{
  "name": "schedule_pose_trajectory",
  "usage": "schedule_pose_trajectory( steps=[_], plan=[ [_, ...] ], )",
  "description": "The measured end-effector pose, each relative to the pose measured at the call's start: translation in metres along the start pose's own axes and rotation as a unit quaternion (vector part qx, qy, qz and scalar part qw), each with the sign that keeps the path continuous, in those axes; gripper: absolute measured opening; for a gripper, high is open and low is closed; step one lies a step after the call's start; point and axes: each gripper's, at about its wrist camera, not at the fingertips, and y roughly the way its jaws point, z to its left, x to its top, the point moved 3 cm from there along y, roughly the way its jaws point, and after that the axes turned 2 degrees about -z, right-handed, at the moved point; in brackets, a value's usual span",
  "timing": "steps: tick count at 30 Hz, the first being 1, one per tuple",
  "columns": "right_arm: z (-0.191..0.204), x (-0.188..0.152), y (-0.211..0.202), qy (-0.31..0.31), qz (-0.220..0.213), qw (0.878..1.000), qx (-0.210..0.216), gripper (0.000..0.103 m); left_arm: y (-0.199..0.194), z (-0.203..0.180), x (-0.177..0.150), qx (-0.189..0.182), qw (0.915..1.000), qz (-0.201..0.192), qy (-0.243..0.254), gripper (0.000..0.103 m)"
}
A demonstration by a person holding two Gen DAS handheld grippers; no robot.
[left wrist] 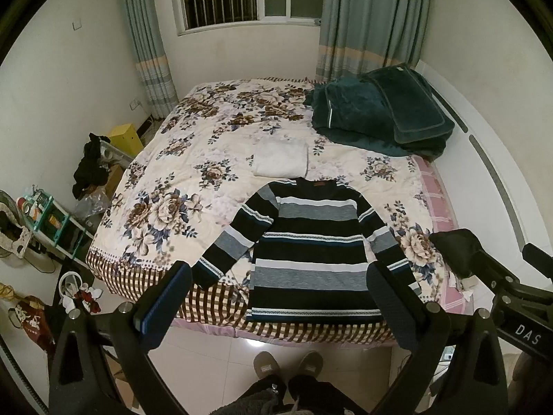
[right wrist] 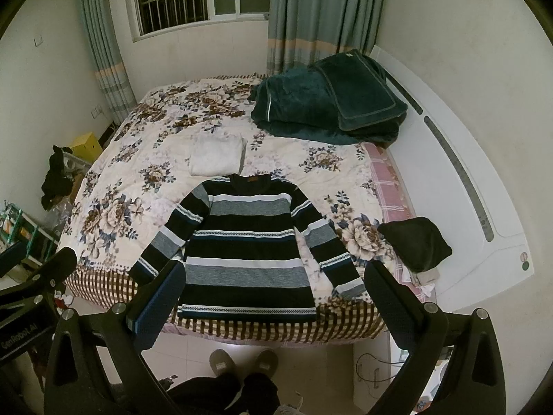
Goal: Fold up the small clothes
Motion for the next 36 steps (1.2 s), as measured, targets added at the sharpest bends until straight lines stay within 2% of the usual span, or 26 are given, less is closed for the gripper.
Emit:
schedule_pose_trajectory(
  steps=[36],
  plan=[
    [0.009,0.0018,0.0041,0.001,-0.004,1.0,0.001,0.103,-0.0017,-0.0004,-0.0019,-0.004,1.0,-0.004,-0.002,0.103]
  ],
)
